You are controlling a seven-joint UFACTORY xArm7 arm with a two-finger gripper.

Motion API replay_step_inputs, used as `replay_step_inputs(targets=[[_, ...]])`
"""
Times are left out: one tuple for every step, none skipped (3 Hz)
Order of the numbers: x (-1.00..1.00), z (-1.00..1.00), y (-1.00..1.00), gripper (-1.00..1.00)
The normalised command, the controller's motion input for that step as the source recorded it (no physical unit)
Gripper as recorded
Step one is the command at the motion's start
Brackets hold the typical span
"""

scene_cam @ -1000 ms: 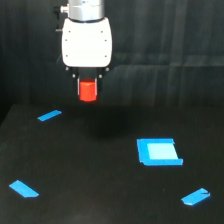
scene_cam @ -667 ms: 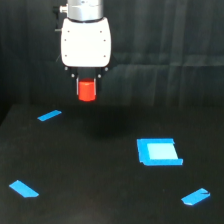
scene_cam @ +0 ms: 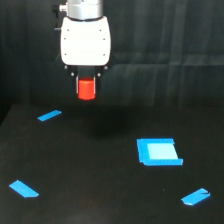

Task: Pick up the red object from the table

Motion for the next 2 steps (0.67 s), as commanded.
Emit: replay_step_inputs(targets=[[-0.01,0.13,0.04,-0.91],[-0.01,0.03,0.0,-1.0]])
